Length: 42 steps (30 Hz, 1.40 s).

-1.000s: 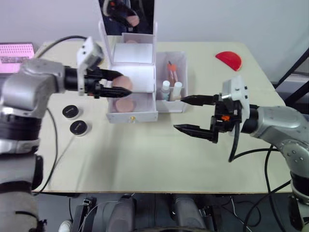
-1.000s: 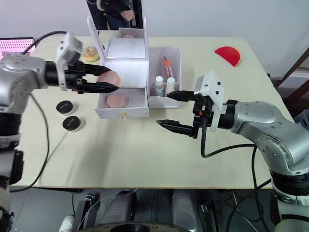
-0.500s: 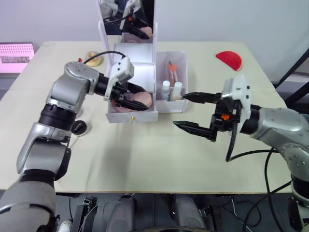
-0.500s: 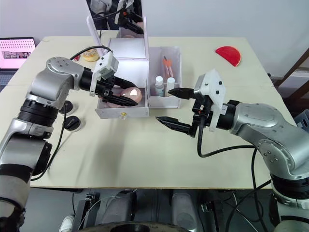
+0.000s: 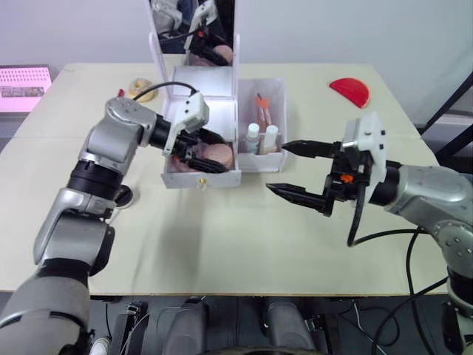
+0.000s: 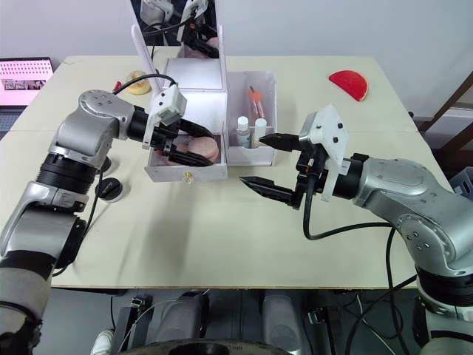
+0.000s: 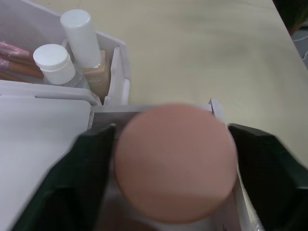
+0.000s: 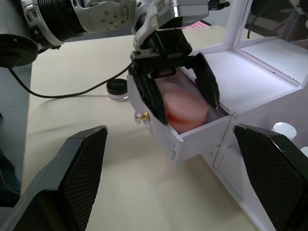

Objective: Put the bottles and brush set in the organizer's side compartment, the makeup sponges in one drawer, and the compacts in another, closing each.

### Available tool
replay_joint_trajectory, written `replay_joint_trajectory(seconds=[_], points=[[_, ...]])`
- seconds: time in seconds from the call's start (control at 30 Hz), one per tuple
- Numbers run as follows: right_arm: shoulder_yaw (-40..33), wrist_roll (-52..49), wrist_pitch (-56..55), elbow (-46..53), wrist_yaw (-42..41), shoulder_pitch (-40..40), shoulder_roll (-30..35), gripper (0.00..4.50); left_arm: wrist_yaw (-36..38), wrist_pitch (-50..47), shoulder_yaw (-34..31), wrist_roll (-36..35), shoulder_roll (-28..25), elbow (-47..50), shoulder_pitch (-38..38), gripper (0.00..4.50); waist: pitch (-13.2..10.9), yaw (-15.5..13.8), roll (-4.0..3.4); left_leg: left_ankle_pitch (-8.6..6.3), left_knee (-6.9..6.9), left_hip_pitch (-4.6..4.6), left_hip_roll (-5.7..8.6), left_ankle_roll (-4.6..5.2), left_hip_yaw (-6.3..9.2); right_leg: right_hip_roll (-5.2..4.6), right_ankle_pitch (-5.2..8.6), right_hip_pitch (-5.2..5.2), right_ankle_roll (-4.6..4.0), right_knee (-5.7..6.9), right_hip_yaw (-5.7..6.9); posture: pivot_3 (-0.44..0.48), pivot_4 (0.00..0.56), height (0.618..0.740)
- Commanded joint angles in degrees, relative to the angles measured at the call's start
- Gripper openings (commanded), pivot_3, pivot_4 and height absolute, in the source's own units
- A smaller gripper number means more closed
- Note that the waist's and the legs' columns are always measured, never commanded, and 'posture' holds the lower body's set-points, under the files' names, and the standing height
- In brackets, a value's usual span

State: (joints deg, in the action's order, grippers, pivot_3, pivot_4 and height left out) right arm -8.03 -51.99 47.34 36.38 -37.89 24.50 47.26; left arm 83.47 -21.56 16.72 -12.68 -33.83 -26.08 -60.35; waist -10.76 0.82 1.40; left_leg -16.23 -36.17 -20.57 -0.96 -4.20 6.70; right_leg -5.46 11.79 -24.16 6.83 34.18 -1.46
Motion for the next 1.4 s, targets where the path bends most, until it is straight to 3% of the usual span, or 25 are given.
replay_joint_trajectory(seconds=[0.03,0.37,0.47,0.67,0.73,1.1,1.4], points=[[-1.58,-0.81,-0.43,1.91,0.37,-0.12,0.25,4.50,-0.66,0.44,-2.35,0.00,-0.32,1.63,-1.19,4.45,0.00,0.00,0.00,0.00,-0.01,0.00,0.00,0.00,0.00,0.00,0.00,0.00,0.00,0.01,0.00,0.000,0.150,0.740],[-1.60,-1.11,-0.62,1.75,0.67,-0.34,0.17,4.50,1.23,-5.73,-6.43,-3.59,-1.94,2.73,-3.34,4.45,0.00,0.03,0.00,0.00,0.00,-0.01,0.00,0.00,0.01,0.00,-0.06,0.00,0.13,0.03,0.00,0.000,0.150,0.740],[-1.64,-1.03,-0.73,1.61,0.63,-0.46,0.28,4.50,3.85,-9.92,-8.49,-6.77,-4.11,4.90,-2.75,3.60,0.00,0.31,0.00,0.00,0.01,0.01,0.00,0.00,0.01,0.00,-0.05,0.00,0.14,0.02,0.00,0.000,0.150,0.740],[-1.75,-0.76,-1.04,1.26,0.31,-0.64,0.38,4.50,8.94,-16.18,-9.40,-13.26,-12.80,15.91,4.83,0.55,-0.01,0.45,-0.03,0.00,0.07,0.07,-0.01,0.00,0.01,0.00,-0.02,-0.01,0.14,0.05,-0.01,0.000,0.150,0.740],[-1.68,-0.62,-1.20,1.12,0.18,-0.68,0.34,4.50,9.03,-16.66,-9.23,-14.03,-15.06,18.66,7.61,0.06,-0.01,0.36,-0.03,0.00,0.06,0.07,-0.01,0.00,0.01,0.00,0.05,-0.01,0.01,0.06,-0.01,0.000,0.150,0.740],[-0.92,0.19,-1.64,0.09,-0.73,0.03,0.11,4.50,3.23,-10.25,-6.44,-6.07,-17.66,23.71,16.01,0.06,-0.02,0.04,-0.02,0.00,0.00,0.07,-0.01,0.00,0.02,0.01,0.06,0.05,-0.06,0.06,-0.01,0.000,0.150,0.740],[-0.98,0.00,-1.13,-0.11,-1.04,0.65,0.43,4.50,-1.40,-5.42,-4.66,0.06,-16.75,20.54,15.35,0.06,-0.01,0.00,-0.02,0.00,-0.01,0.10,0.00,0.00,0.01,0.01,0.05,0.05,-0.10,0.08,-0.02,0.000,0.150,0.740]])
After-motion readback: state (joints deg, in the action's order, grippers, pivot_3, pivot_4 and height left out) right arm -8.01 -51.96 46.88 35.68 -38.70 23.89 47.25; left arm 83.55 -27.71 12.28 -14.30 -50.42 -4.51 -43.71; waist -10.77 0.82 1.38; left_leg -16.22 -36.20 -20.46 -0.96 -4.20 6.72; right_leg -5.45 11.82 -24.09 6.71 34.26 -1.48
